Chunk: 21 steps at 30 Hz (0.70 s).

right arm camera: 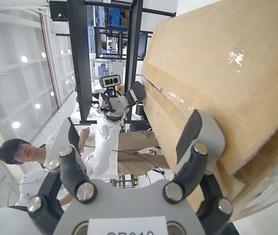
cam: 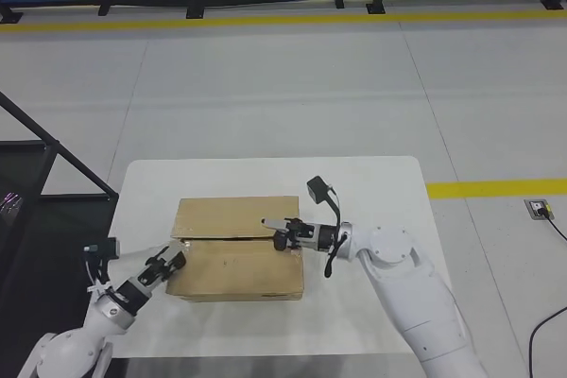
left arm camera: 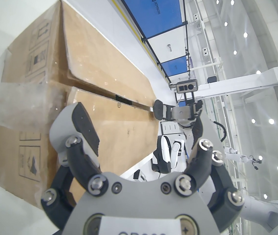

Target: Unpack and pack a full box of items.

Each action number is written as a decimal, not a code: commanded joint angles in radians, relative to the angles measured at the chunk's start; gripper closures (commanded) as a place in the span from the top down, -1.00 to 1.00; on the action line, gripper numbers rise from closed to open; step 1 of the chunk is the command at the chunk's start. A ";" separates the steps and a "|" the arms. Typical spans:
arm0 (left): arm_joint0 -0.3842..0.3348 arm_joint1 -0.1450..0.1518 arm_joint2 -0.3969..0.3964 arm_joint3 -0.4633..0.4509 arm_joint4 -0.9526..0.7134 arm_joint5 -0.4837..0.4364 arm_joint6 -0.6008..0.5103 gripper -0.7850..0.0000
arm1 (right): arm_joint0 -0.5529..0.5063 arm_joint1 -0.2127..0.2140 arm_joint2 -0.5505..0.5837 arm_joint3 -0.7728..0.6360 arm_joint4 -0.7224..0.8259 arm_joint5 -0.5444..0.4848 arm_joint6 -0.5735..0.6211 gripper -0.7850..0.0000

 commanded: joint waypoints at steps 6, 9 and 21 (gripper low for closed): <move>0.076 0.002 -0.113 -0.022 -0.115 -0.047 -0.017 1.00 | 0.008 -0.001 -0.014 0.065 0.039 -0.032 -0.034 1.00; 0.118 0.002 -0.181 -0.009 -0.202 -0.074 -0.025 1.00 | 0.015 -0.001 -0.020 0.088 0.042 -0.035 -0.039 1.00; 0.191 0.003 -0.270 0.006 -0.337 -0.138 -0.137 1.00 | 0.015 -0.001 -0.020 0.088 0.042 -0.035 -0.039 1.00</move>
